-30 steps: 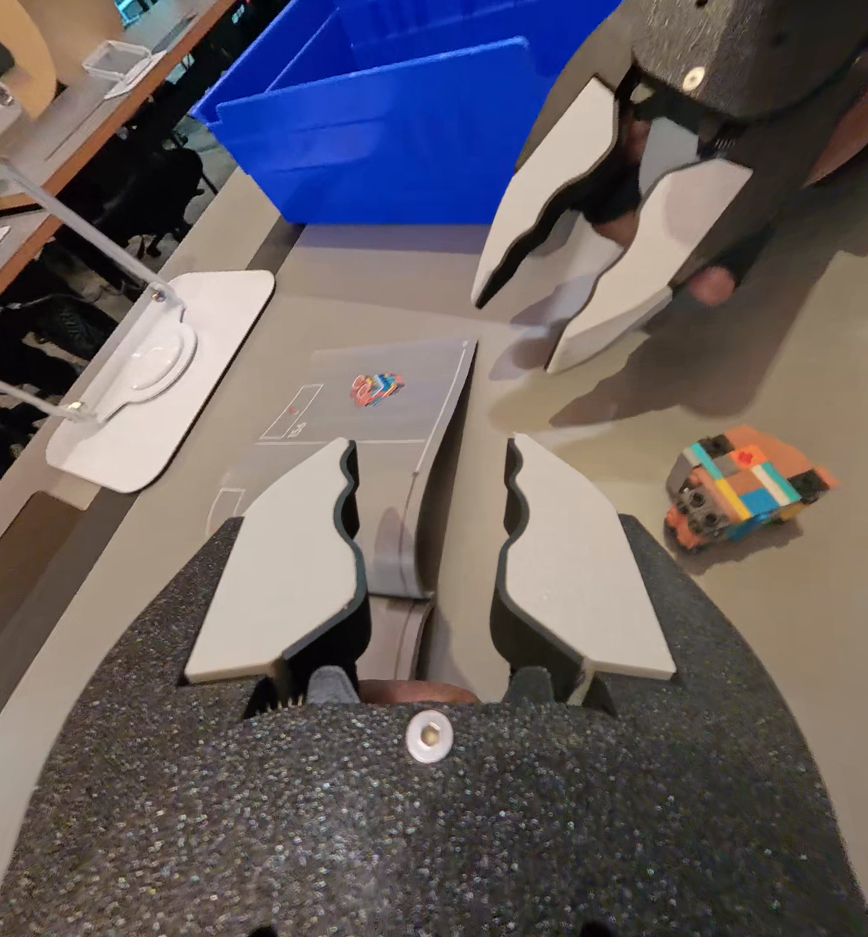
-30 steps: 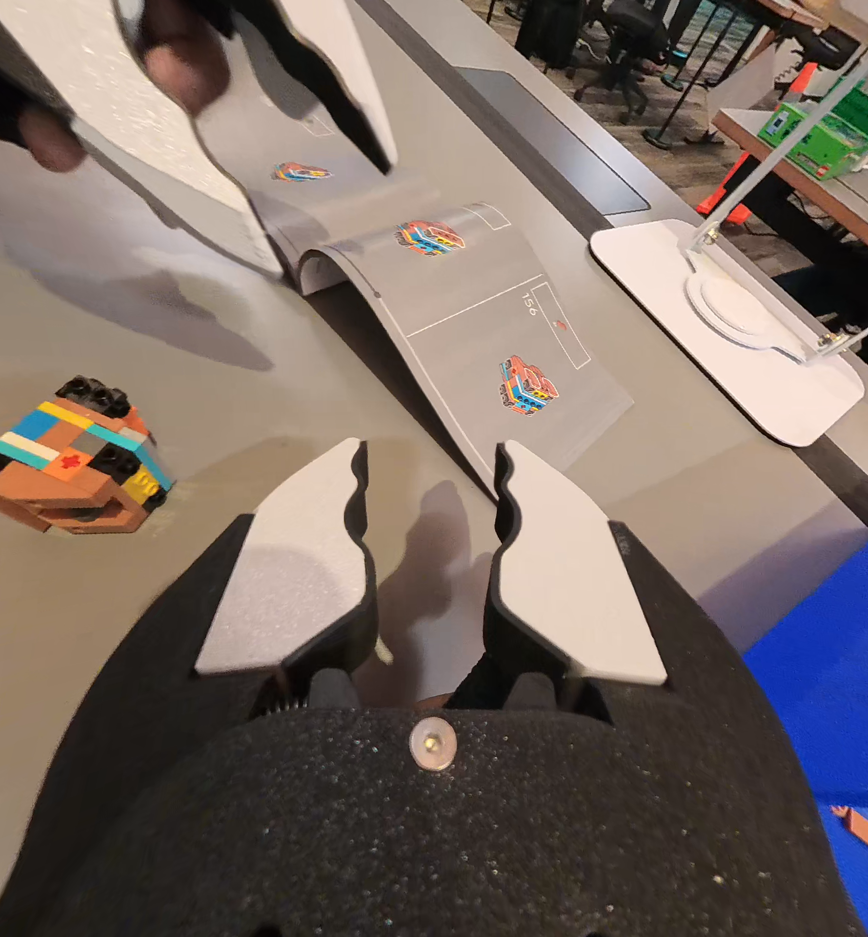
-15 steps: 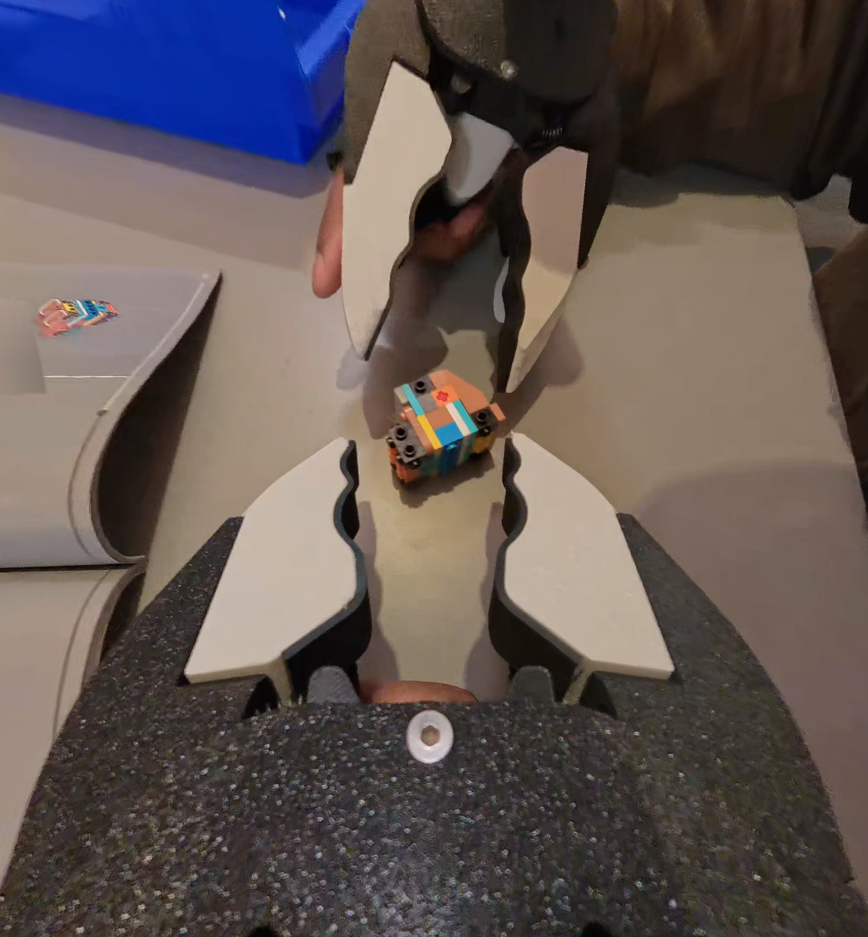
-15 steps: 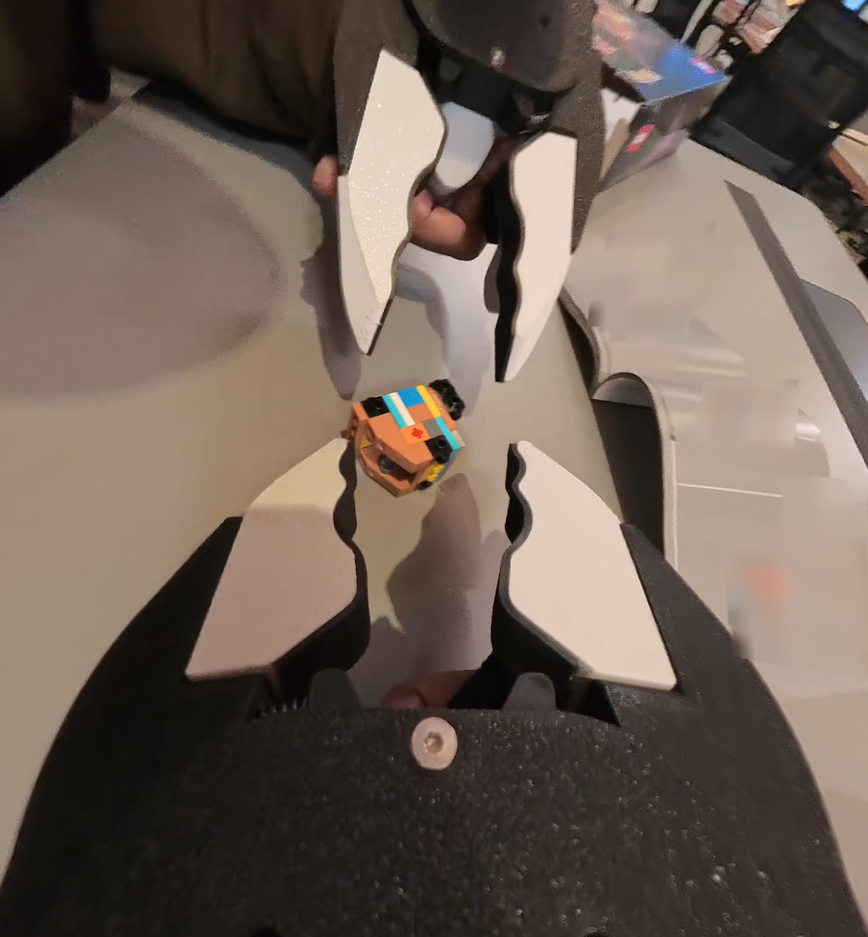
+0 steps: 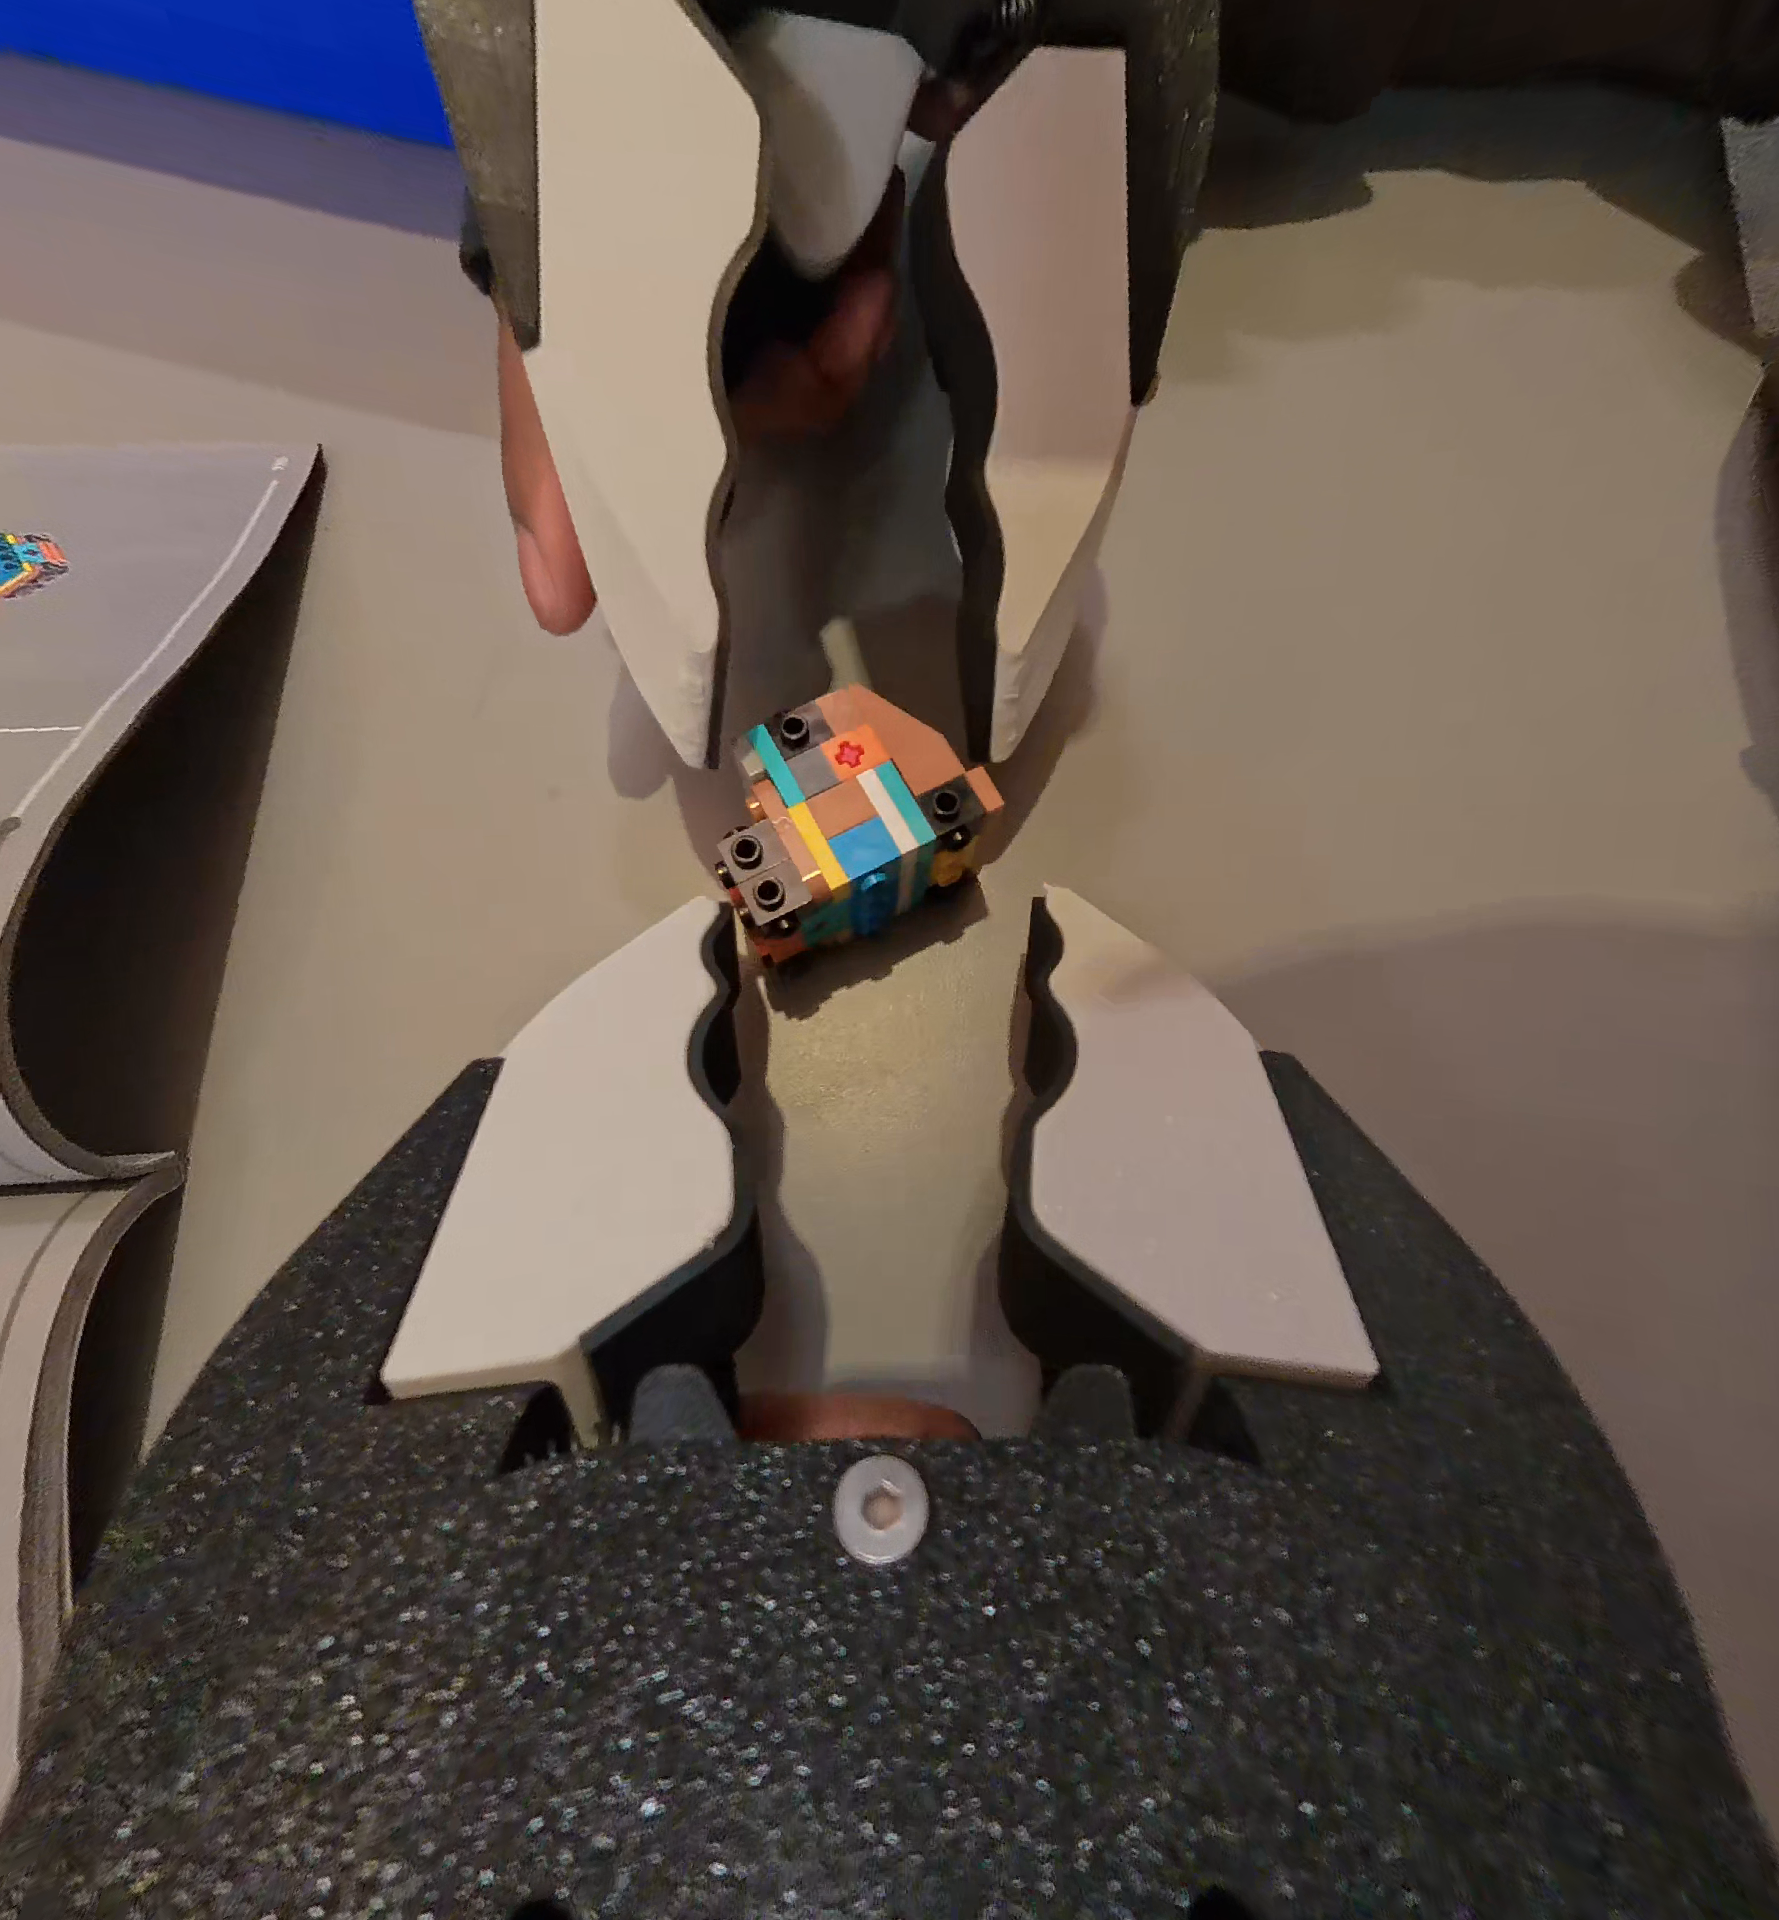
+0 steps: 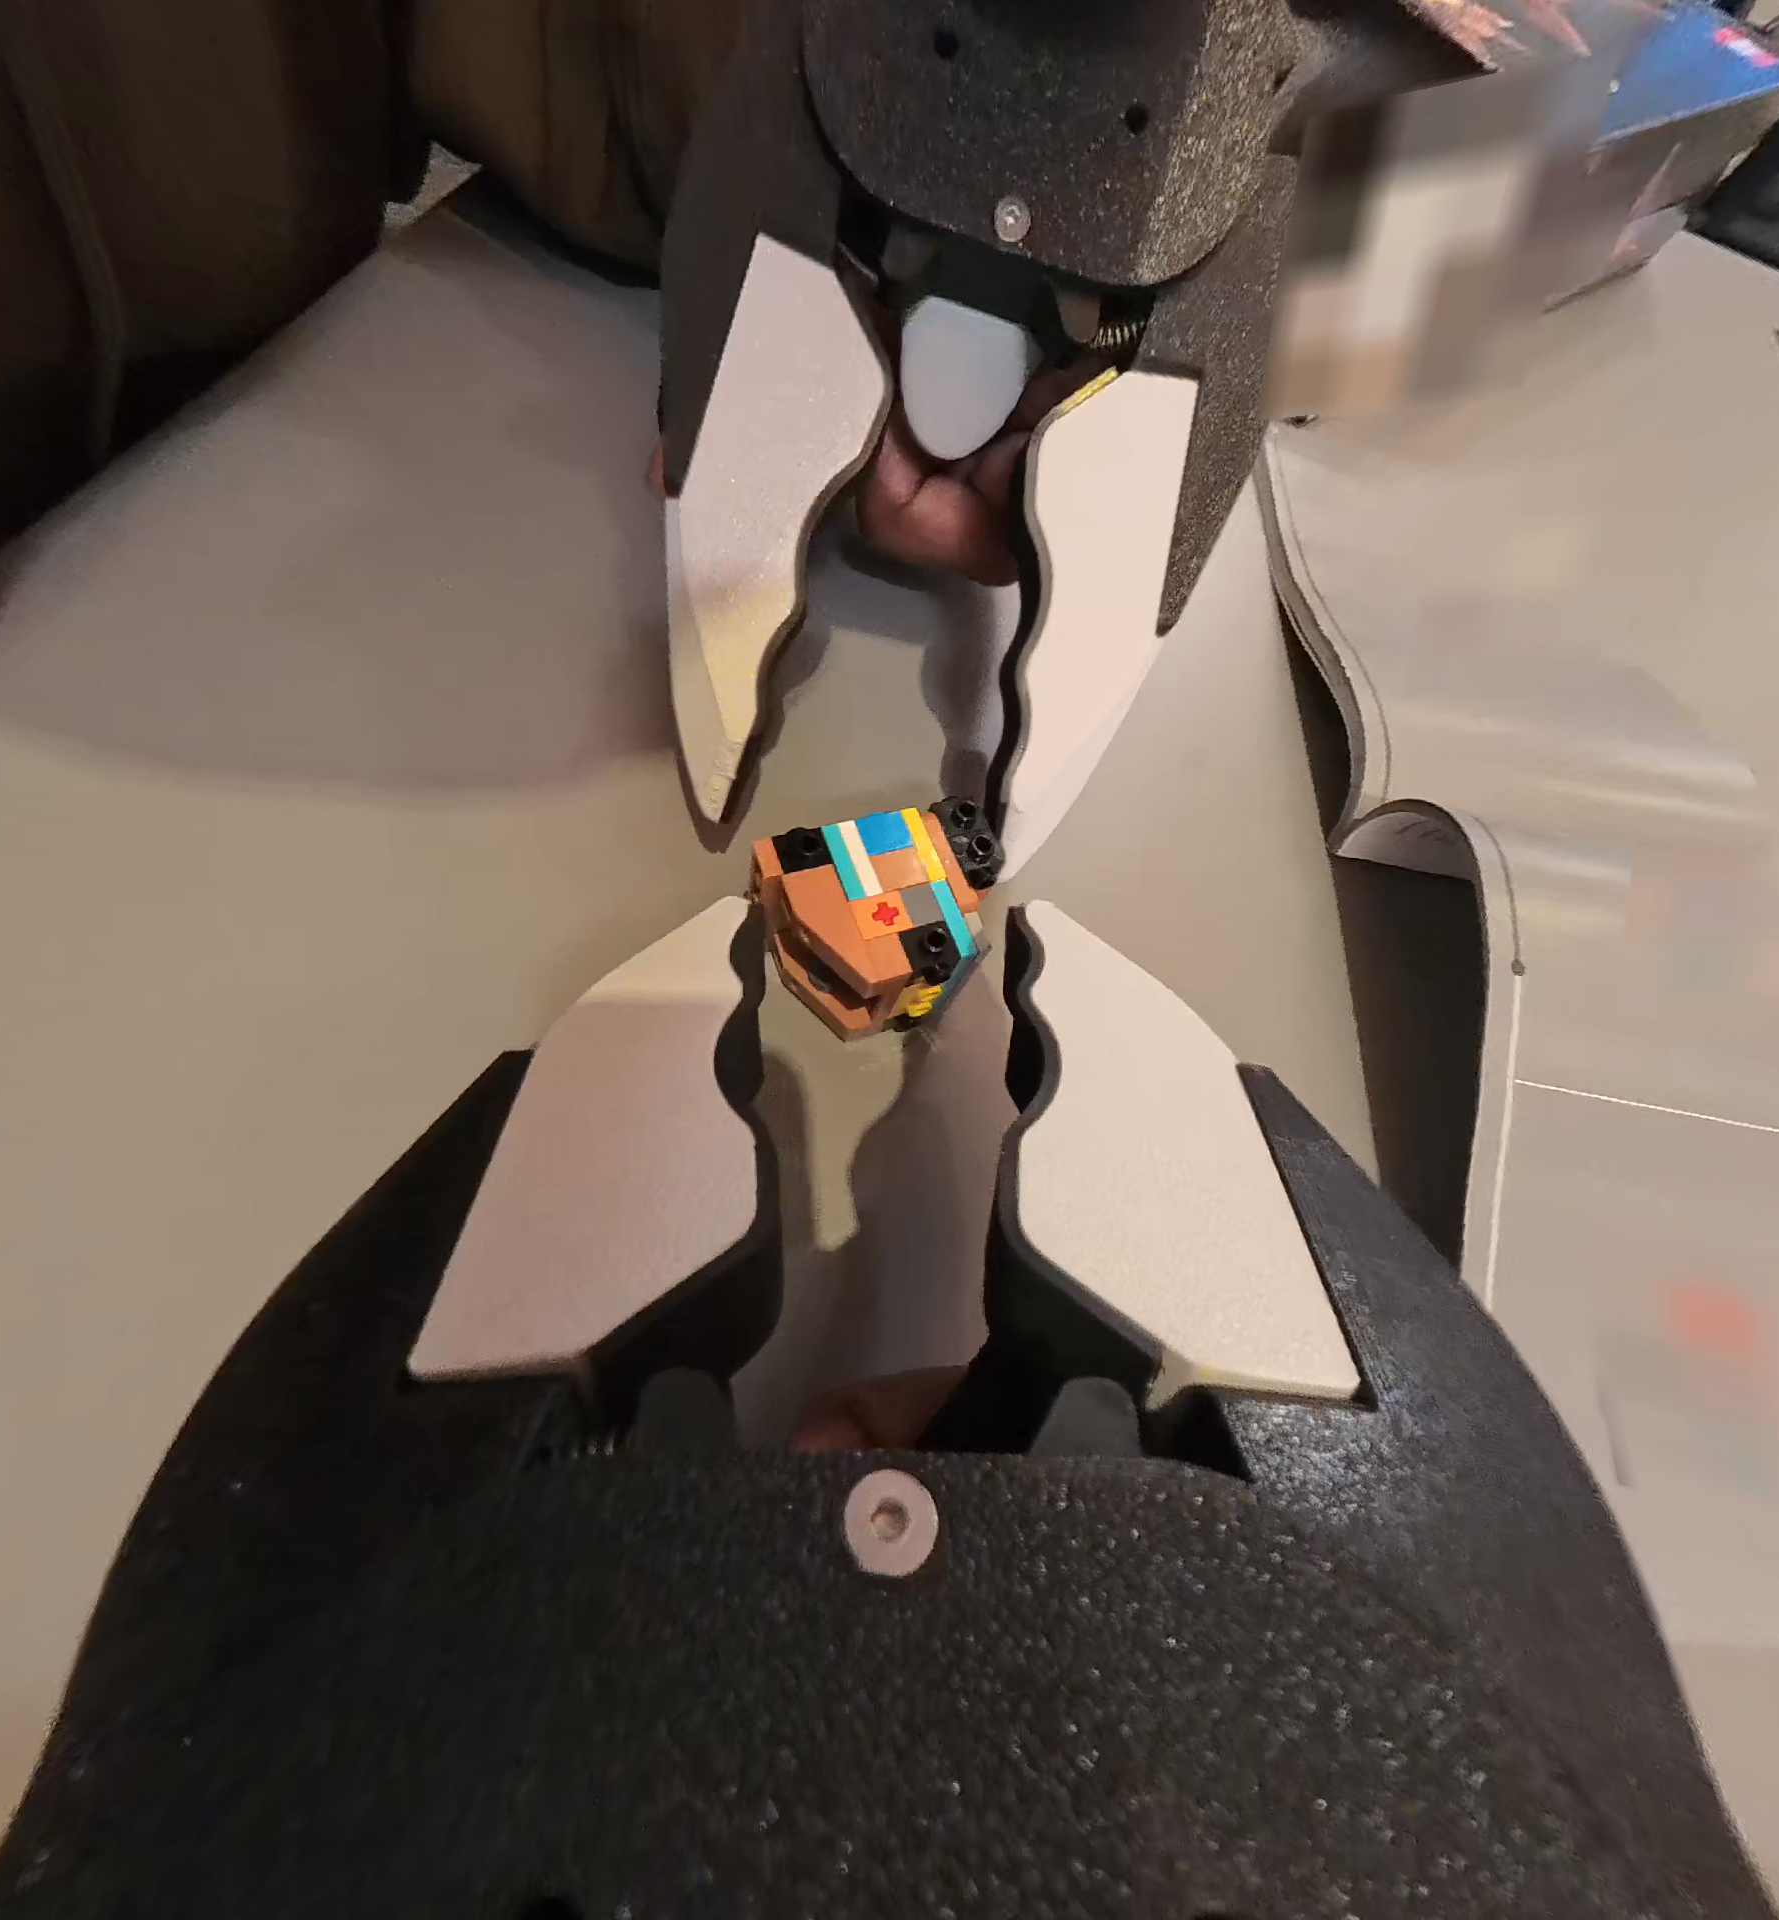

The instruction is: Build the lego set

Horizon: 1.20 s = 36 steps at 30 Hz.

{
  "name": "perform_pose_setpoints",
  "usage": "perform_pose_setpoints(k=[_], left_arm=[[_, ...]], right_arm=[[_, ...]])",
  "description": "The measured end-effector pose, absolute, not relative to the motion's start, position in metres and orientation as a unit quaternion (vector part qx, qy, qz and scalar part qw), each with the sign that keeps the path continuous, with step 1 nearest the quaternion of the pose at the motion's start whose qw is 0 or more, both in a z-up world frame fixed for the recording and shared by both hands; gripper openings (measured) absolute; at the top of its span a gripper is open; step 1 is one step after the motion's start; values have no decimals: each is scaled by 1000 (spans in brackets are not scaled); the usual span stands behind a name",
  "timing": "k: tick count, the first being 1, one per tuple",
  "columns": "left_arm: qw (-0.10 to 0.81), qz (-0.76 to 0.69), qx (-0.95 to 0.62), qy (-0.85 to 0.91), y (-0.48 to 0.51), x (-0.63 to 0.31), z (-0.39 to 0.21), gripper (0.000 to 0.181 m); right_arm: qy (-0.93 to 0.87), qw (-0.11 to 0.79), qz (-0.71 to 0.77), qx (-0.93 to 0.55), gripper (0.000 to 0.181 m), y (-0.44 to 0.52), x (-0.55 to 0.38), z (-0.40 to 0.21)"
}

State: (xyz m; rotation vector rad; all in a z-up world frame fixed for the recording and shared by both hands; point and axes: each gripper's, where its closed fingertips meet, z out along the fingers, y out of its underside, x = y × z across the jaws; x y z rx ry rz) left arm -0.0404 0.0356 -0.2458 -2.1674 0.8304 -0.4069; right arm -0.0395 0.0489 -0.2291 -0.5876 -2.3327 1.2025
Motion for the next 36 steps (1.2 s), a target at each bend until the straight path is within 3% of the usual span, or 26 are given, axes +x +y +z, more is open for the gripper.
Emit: perform_pose_setpoints(k=[7,14,23,28,36], left_arm=[[377,-152,-850,334,38,-39,-253,50],[372,-149,-854,332,37,-43,-254,50],[393,-121,-853,323,45,-48,-253,66],[409,-95,-843,337,50,-45,-252,55],[404,-111,-835,356,47,-40,-253,54]], right_arm=[[-870,181,409,-206,44,45,-39,-240],[-866,197,405,-220,39,46,-41,-240],[-840,242,373,-312,38,51,-48,-240],[-843,254,348,-322,38,50,-48,-240],[-855,233,367,-284,37,46,-39,-237]])
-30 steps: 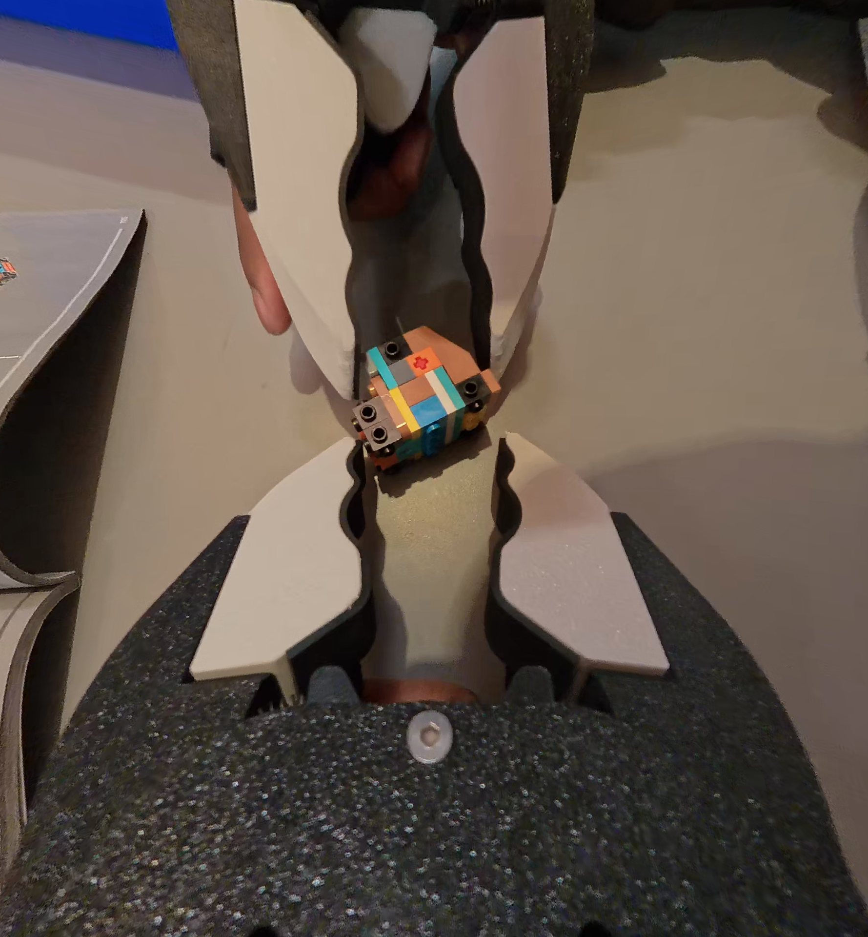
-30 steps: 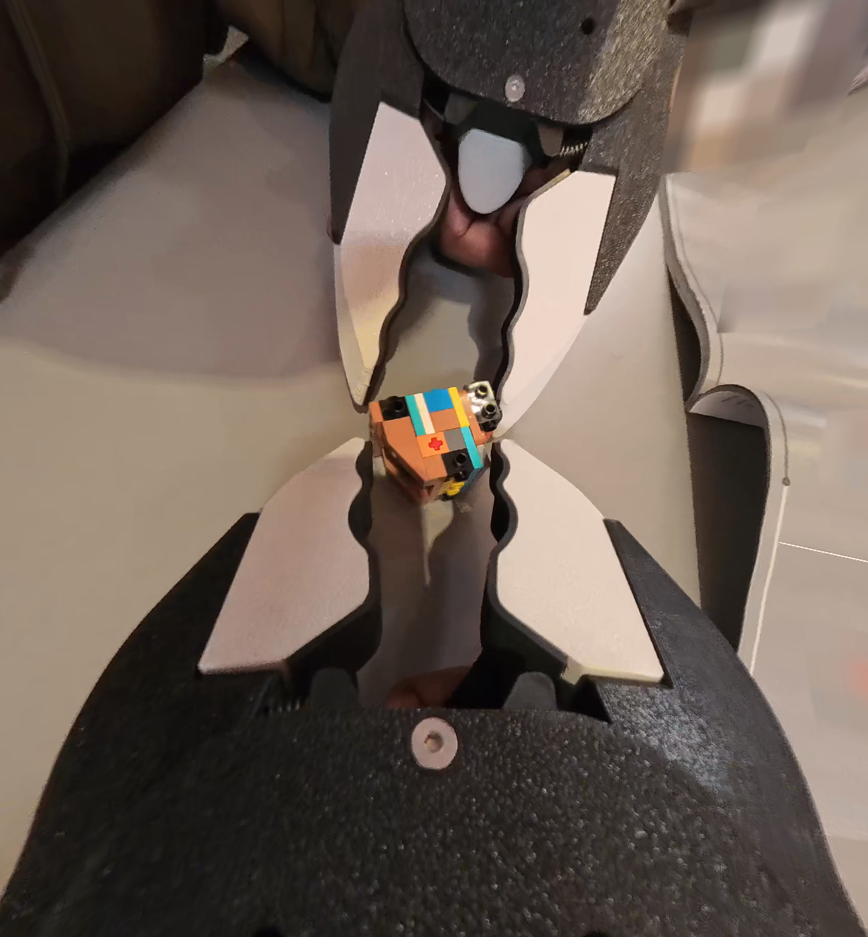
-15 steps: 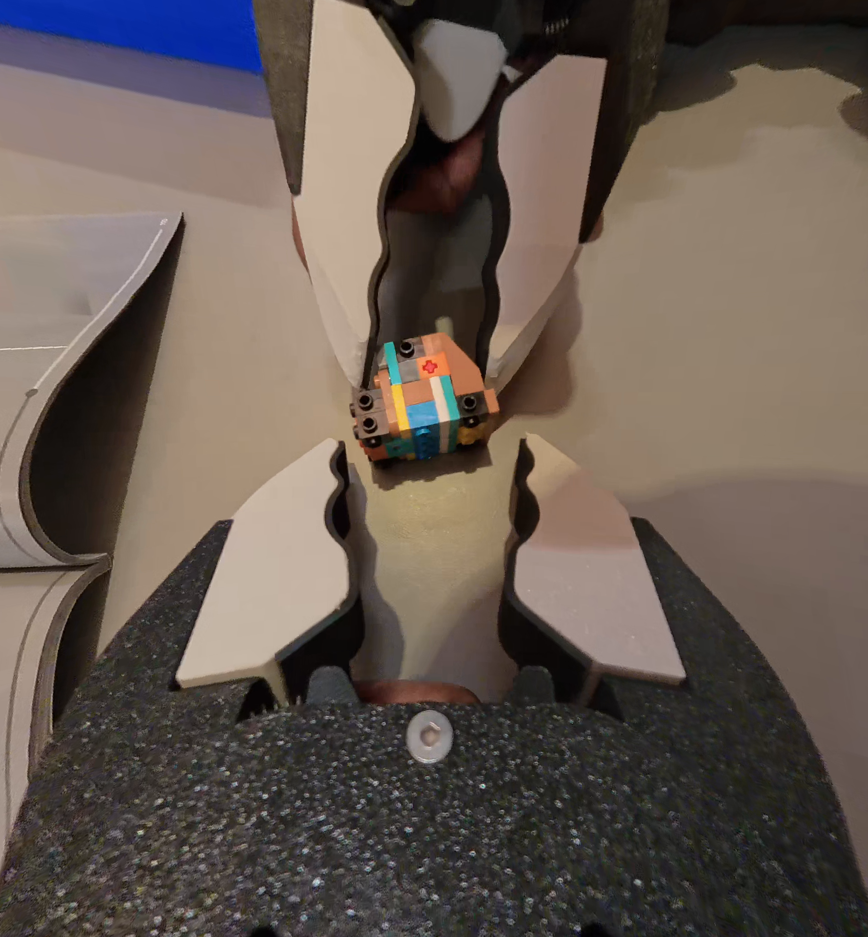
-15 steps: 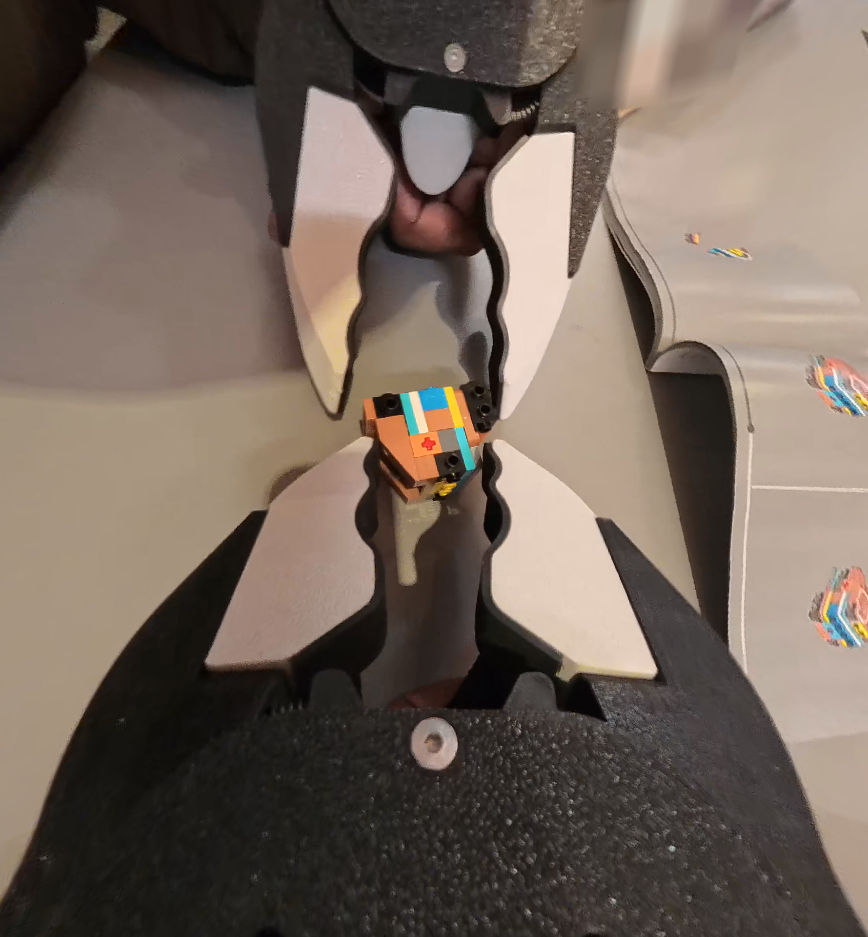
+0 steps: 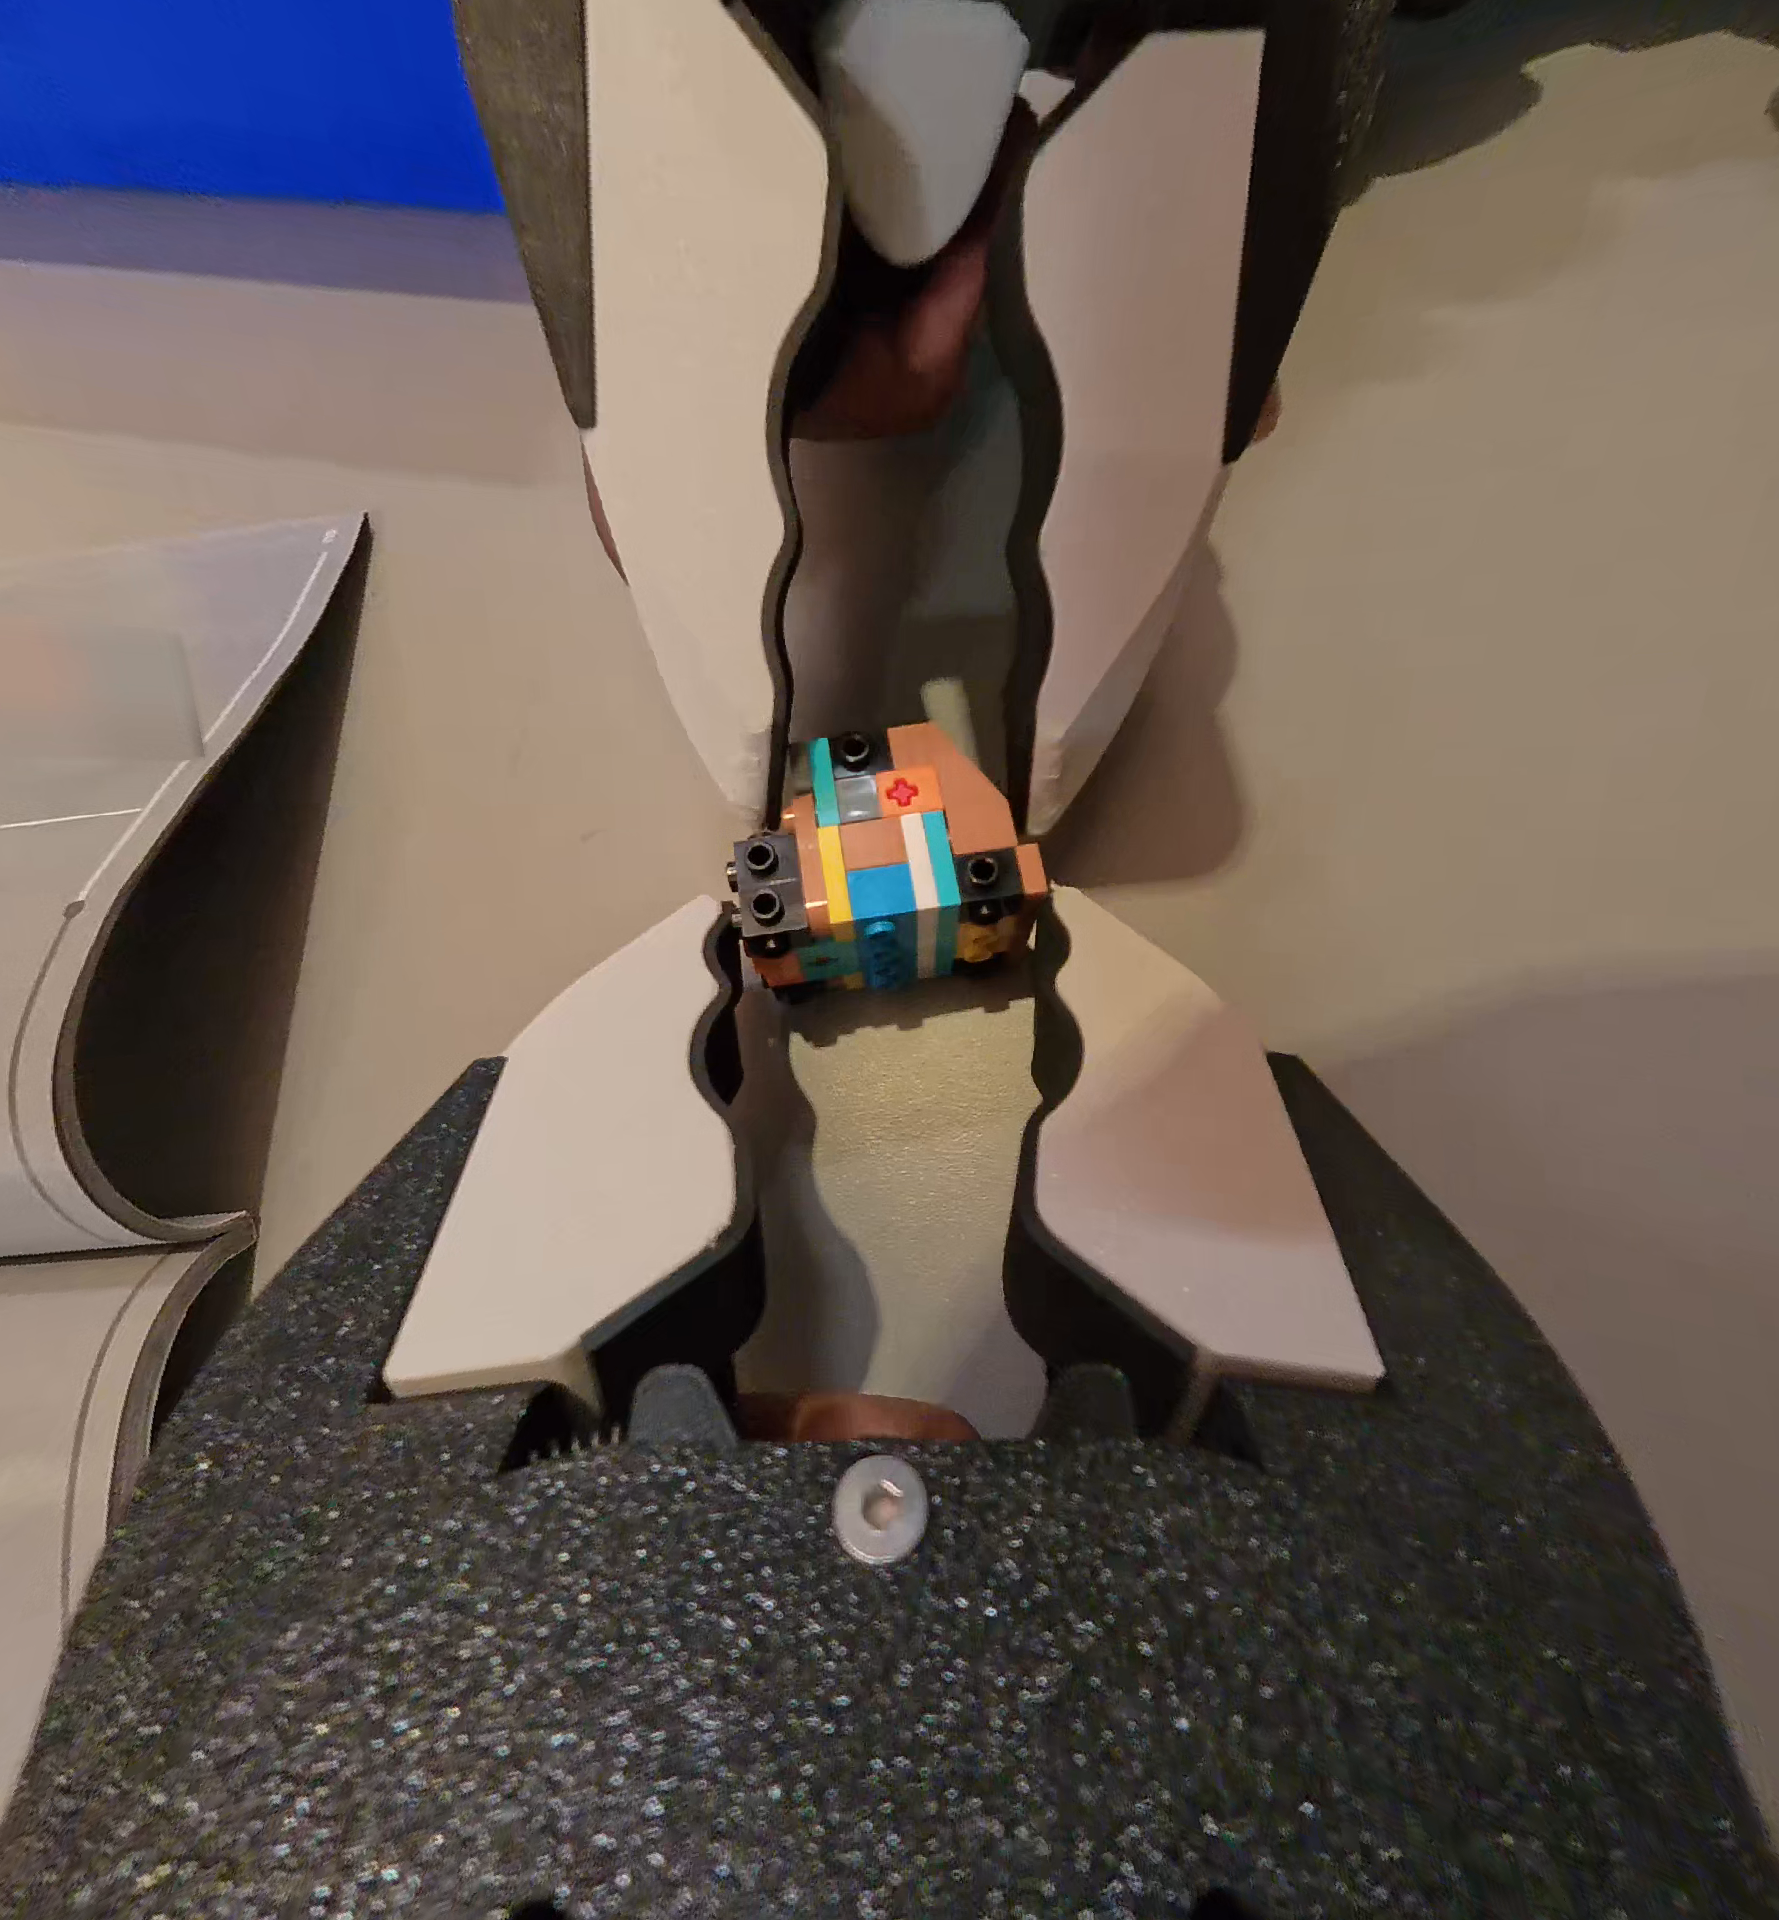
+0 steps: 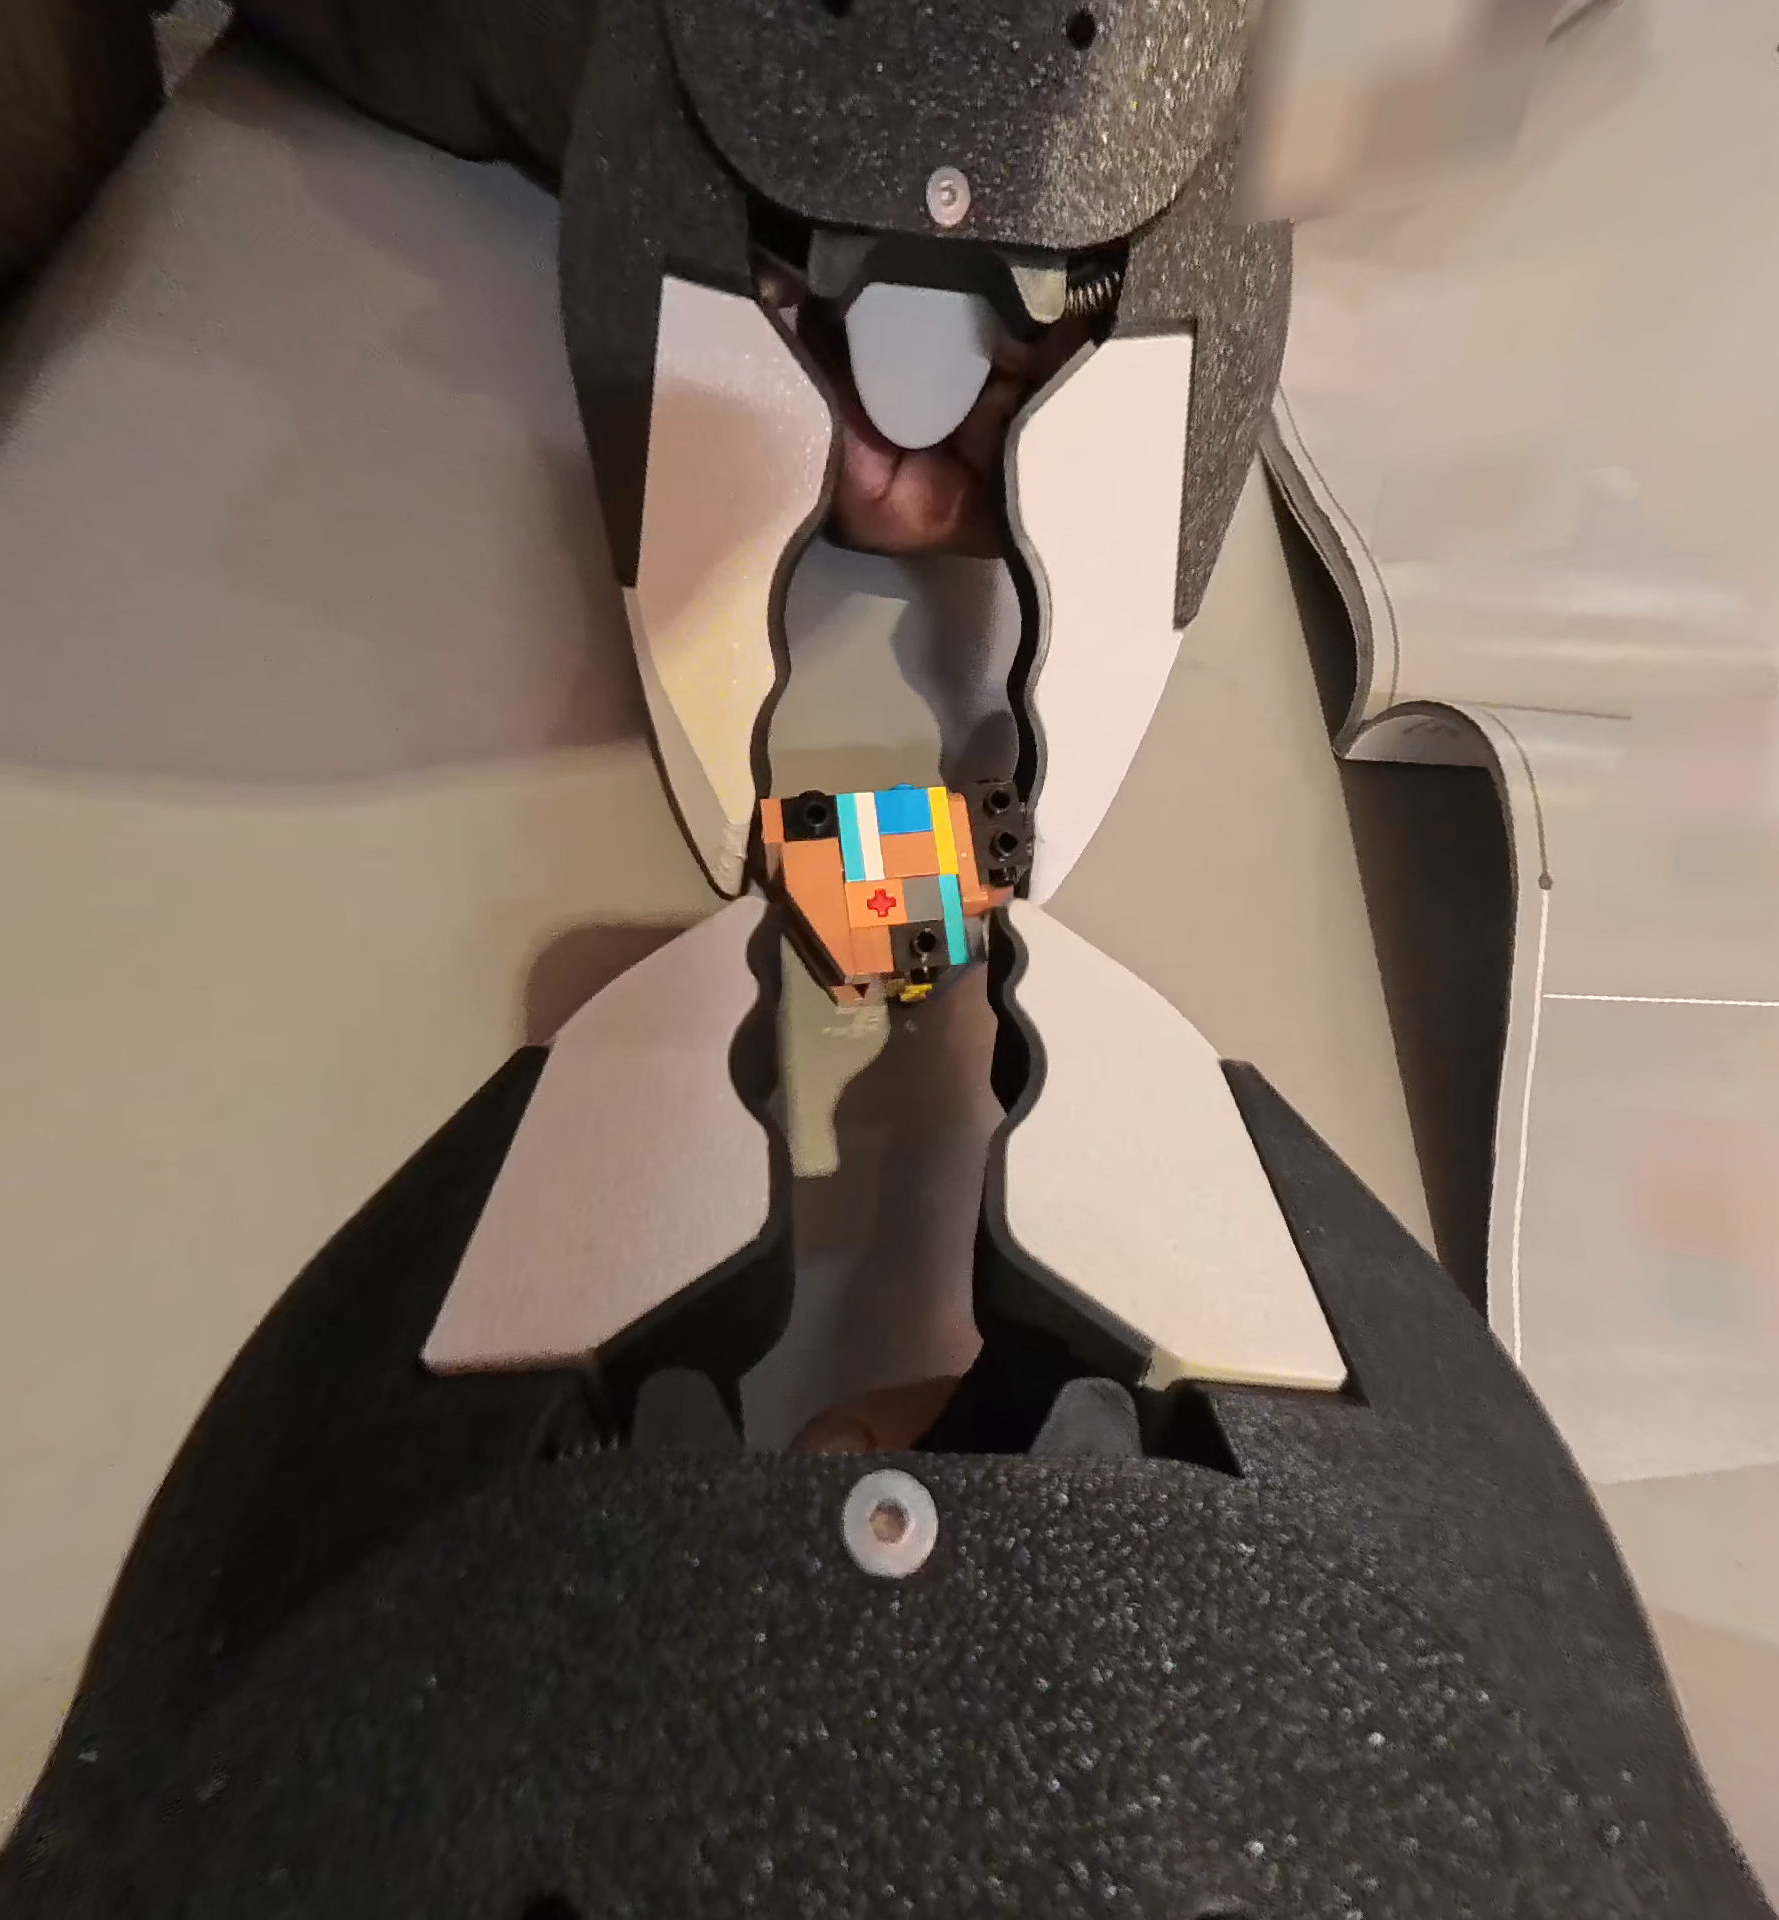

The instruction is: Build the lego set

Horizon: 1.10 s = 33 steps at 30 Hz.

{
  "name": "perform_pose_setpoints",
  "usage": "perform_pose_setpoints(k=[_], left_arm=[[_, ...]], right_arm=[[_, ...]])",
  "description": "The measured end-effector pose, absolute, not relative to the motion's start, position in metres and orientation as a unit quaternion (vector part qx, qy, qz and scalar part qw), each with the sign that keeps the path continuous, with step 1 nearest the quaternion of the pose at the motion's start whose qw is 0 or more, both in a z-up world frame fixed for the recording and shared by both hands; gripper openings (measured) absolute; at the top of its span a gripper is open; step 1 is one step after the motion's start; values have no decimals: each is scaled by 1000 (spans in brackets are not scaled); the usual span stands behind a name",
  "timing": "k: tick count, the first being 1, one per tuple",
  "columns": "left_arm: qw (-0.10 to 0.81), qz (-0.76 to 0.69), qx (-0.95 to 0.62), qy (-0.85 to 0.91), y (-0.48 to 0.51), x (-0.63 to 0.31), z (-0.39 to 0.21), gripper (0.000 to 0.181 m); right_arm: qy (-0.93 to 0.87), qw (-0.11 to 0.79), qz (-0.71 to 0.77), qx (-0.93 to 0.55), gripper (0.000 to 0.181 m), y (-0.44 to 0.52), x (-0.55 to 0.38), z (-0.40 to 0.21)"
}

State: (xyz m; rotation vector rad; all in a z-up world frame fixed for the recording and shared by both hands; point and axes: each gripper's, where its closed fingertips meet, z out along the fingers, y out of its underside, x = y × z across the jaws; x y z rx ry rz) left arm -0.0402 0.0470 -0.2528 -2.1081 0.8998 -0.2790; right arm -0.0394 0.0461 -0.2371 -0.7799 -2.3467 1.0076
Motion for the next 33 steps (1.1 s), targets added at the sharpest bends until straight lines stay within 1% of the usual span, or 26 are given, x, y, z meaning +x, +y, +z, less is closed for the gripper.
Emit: perform_pose_setpoints(k=[17,33], left_arm=[[399,-121,-834,362,45,-39,-254,54],[401,-132,-830,364,44,-38,-253,54]], right_arm=[[-854,201,369,-306,34,42,-40,-238],[-853,195,386,-292,34,41,-39,-237]])
